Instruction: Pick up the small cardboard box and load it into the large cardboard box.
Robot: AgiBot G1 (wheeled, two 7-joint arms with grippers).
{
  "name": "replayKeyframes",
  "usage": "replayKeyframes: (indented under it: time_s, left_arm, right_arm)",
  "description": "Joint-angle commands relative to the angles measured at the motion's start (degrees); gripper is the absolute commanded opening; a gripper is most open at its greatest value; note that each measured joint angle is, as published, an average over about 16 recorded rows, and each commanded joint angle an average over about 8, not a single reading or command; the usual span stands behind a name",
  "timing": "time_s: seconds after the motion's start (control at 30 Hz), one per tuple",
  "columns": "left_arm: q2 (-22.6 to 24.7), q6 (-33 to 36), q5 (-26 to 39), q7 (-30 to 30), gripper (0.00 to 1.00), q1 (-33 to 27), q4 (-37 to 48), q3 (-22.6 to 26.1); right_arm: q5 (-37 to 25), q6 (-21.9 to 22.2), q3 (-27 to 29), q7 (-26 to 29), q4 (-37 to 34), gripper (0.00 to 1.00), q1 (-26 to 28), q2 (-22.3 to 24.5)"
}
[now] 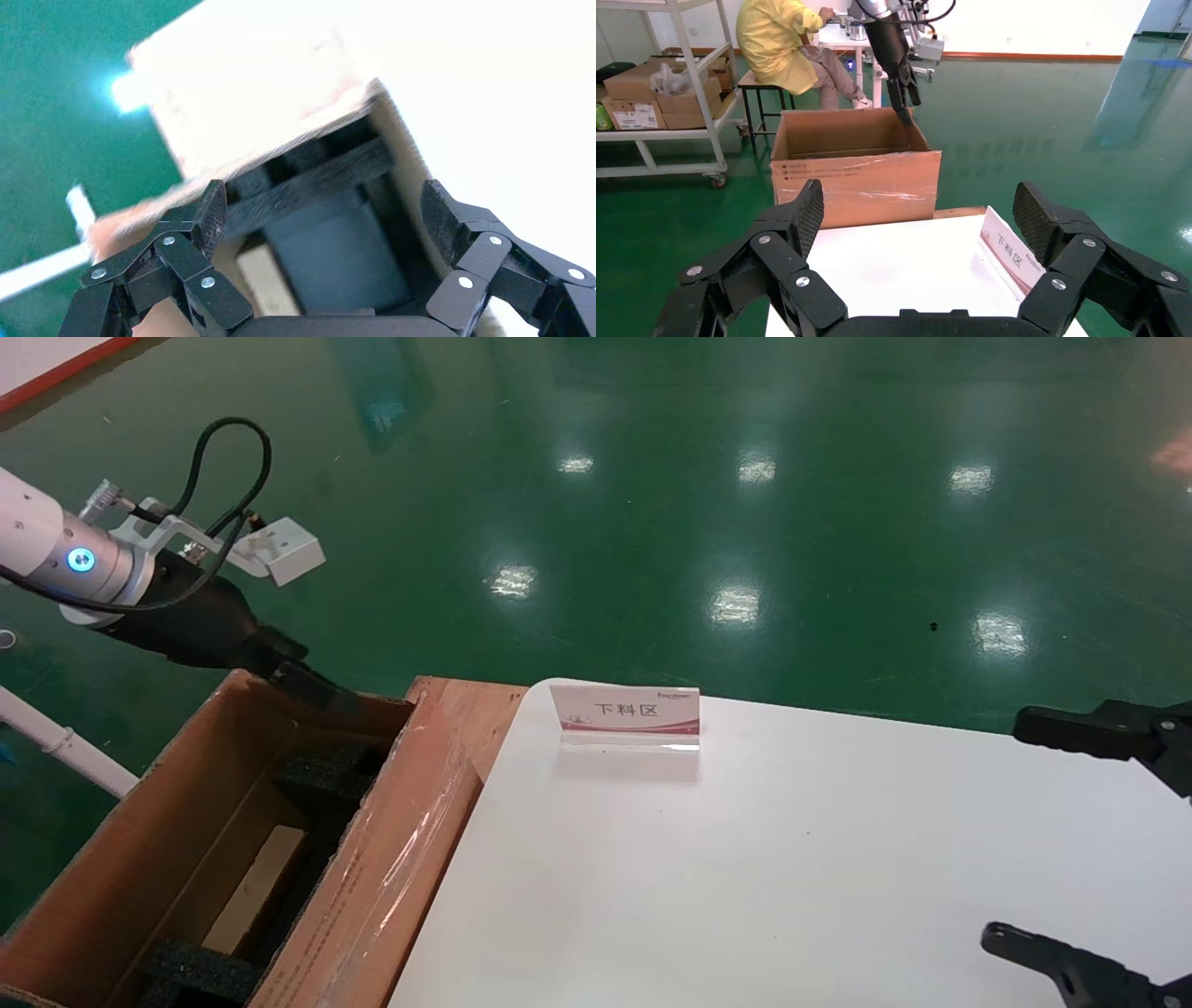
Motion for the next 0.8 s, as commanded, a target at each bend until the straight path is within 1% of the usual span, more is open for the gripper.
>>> replayKeyframes:
  time_s: [0.03, 0.13, 0.27, 0.8]
  left_arm:
    - [-1.3, -0.4, -0.6, 0.2, 1.00, -1.7, -3.0, -0.6]
    - [-1.9, -0.6, -0.7, 0.0, 1.00, -2.2, -5.1, -1.5]
    - [-2.4, 0.0, -1.3, 1.0, 1.00, -0.2, -7.4, -5.7]
    - [-2.4, 6.2, -5.3, 11.0, 1.00, 20.6, -13.1, -35.7]
  right_arm:
    - [0.0, 0.0, 0.0, 0.0, 0.0, 1.00, 0.0, 0.0]
    - [0.0, 0.0, 0.0, 0.0, 0.0, 1.00, 0.0, 0.0]
    - [0.0, 0.0, 0.0, 0.0, 0.0, 1.00, 0.0, 0.0]
    - [0.0, 0.0, 0.0, 0.0, -0.1, 1.00, 0.0, 0.0]
